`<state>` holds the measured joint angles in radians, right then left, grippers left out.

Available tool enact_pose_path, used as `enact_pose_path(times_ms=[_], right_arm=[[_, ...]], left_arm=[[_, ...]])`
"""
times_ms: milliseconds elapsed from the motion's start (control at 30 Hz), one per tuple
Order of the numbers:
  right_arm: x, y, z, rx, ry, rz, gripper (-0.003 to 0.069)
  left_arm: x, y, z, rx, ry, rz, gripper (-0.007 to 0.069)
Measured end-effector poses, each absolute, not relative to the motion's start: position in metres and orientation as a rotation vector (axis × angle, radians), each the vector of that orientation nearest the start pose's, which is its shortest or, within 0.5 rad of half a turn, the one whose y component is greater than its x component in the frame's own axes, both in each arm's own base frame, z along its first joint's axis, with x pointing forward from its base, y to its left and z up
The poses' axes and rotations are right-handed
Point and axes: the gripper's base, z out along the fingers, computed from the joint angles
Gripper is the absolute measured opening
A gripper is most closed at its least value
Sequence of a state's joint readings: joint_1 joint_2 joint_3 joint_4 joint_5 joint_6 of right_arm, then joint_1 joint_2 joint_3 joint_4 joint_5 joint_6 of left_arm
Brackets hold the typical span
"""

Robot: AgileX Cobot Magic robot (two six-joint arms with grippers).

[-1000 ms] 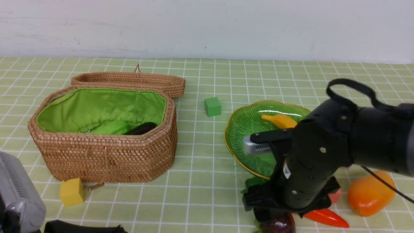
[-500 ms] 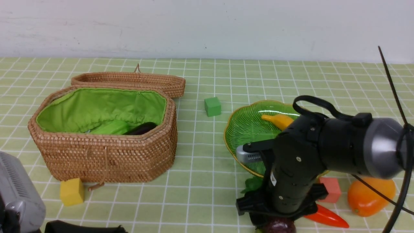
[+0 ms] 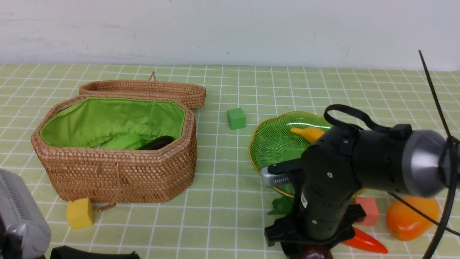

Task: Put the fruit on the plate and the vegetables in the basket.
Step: Use the right arm to grab a mangosteen and put it into the right plate

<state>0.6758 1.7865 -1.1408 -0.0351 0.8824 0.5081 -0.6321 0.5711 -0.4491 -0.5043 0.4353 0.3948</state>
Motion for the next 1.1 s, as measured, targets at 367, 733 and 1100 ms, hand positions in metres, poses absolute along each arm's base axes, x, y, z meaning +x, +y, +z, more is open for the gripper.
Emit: enact_pose_path(times_ms=[367,733,1100], right_arm=[[0.251,0.197,0.263,-0.29,2.845,0.221,0.0533],[0.334,0.162,0.301,-0.139,2.526,0.292,0.0533],[0.373,0.17,0.24,-0.259,2.534,0.232,0.0547]], left_arm=[[0.082,-0.084,0.284,0.755,1.9,-0.621,-0.0013],[0.08,-0.088,0.289,0.817,1.816,-0.641,-0.0013],[0.08,-0.088,0.29,0.834,1.794,-0.64,-0.0013]])
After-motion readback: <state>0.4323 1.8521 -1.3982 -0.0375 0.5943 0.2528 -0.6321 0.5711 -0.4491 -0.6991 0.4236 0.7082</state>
